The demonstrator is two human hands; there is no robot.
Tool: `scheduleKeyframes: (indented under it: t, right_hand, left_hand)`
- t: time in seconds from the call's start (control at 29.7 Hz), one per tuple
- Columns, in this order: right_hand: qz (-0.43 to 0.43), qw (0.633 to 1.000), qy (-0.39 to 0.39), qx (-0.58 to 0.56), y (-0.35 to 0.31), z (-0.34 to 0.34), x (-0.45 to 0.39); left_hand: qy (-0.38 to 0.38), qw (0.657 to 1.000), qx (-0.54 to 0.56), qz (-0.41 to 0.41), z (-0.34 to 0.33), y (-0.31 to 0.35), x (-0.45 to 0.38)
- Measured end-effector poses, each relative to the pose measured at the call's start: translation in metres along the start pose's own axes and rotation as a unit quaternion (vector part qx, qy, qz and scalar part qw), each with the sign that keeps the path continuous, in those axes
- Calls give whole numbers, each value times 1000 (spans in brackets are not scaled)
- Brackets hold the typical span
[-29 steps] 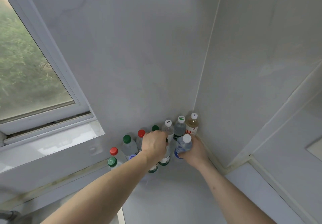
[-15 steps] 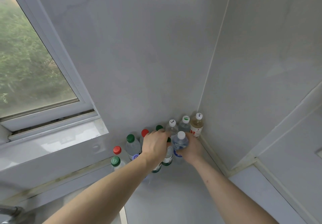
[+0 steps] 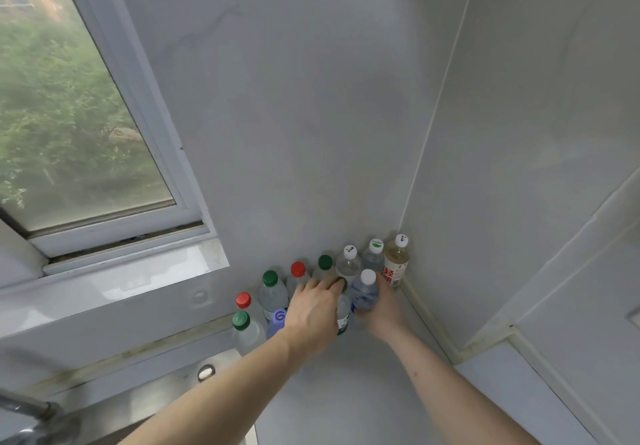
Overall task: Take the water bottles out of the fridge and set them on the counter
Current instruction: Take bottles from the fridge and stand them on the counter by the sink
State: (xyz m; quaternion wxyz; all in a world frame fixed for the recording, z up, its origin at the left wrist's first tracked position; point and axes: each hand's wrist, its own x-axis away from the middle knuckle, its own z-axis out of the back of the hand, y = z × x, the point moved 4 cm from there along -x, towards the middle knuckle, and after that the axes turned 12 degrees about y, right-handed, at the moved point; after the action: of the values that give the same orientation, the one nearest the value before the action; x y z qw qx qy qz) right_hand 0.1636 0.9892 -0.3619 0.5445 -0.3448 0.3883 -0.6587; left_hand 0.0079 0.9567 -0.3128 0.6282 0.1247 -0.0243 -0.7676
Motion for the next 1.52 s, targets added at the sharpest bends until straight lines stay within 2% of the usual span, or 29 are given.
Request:
scheduleKeyframes:
  t: [0.13,0.24,0.37,0.57,0.67,0.84,1.08,1.35,1.52]
  right_hand:
    - [39,997,52,-44,-6,10,25]
    - [30,995,80,-55,-15,19,59]
    - [-17,995,44,-86,-16,24,110]
    - [10,998,-35,-41,-42,42,179]
    - [51,998,-33,10,-50,54,199]
    - [55,997,-30,45,-49,66,244]
    - [0,995,7,98,-41,84,323]
    - [-89,978,135,134,-32,123,450]
    - [-140,951,241,134,-34,154,537]
  left_hand:
    - [23,998,52,29,24,-11,39]
    - [38,994,84,52,41,-25,82]
    - [47,990,106,86,61,-43,130]
    - [50,985,137,93,92,-40,188]
    - [50,983,151,87,99,-34,204]
    - [28,981,173,80,101,-30,227]
    - [8,979,204,-8,103,-17,259]
    - [-59,952,261,-150,87,27,297]
    - [-100,919,286,-253,91,74,323]
